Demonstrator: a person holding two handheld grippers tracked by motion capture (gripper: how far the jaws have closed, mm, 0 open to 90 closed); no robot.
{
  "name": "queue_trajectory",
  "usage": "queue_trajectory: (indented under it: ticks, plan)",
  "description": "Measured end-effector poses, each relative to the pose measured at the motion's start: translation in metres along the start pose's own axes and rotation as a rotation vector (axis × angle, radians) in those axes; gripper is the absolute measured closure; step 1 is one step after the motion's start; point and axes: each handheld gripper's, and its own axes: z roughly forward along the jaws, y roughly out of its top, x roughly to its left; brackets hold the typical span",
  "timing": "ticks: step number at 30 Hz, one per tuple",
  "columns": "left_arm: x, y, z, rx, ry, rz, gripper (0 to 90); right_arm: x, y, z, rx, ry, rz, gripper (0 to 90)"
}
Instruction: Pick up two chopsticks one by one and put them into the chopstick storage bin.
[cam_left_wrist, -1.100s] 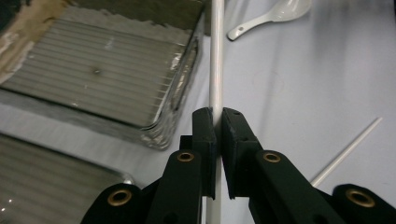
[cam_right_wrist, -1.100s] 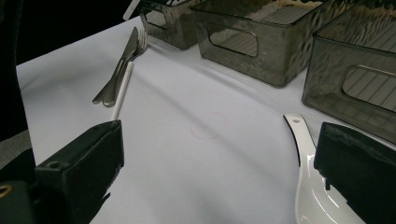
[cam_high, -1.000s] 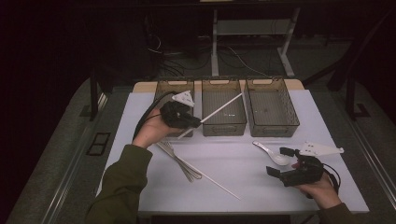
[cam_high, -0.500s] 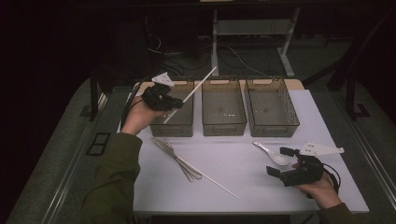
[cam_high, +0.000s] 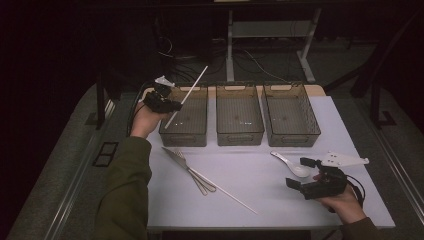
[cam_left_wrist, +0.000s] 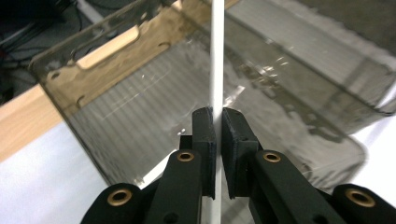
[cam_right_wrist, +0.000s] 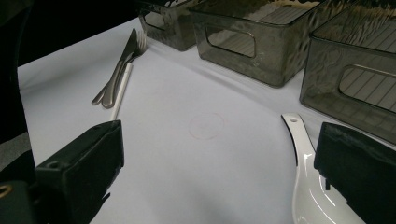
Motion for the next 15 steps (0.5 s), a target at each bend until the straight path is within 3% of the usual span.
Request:
queue_trajectory:
  ticks: [8,15]
  plan:
    - [0.006,-0.014,0.020,0.083,0.036,-0.057,83.4,0.000,0.000,-0.001,-0.002,0.001,-0.001,1.5]
    - [0.007,-0.019,0.034,0.155,0.040,-0.070,83.3,0.000,0.000,0.000,0.001,-0.001,0.001,1.5]
